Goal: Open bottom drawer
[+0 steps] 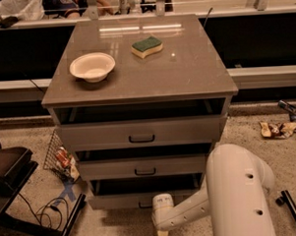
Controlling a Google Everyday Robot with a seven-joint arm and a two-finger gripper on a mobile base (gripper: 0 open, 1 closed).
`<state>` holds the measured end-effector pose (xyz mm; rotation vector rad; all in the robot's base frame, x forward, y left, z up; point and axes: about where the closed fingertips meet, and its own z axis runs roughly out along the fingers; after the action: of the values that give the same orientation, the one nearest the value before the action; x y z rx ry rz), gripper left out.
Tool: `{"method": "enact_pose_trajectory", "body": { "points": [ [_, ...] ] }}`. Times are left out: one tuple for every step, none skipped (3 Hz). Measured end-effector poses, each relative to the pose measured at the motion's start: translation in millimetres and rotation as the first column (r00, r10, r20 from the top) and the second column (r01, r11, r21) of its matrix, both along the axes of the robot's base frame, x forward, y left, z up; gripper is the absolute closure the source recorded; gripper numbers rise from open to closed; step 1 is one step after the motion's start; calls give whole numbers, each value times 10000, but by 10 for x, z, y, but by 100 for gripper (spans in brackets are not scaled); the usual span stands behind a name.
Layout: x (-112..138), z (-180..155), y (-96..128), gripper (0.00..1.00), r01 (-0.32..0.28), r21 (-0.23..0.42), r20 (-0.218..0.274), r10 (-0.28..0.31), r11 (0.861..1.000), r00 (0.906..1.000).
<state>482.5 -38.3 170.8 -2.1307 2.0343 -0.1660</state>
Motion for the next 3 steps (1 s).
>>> {"method": "enact_pose_trajectory", "body": {
  "points": [
    [6, -29, 11, 0, 17, -87, -87, -17, 10000, 10000],
    [27, -195, 62, 0, 89, -346, -493, -106, 9994, 9987],
    [43, -343, 112, 0, 110, -327, -843, -138, 9994, 9963]
  ]
}}
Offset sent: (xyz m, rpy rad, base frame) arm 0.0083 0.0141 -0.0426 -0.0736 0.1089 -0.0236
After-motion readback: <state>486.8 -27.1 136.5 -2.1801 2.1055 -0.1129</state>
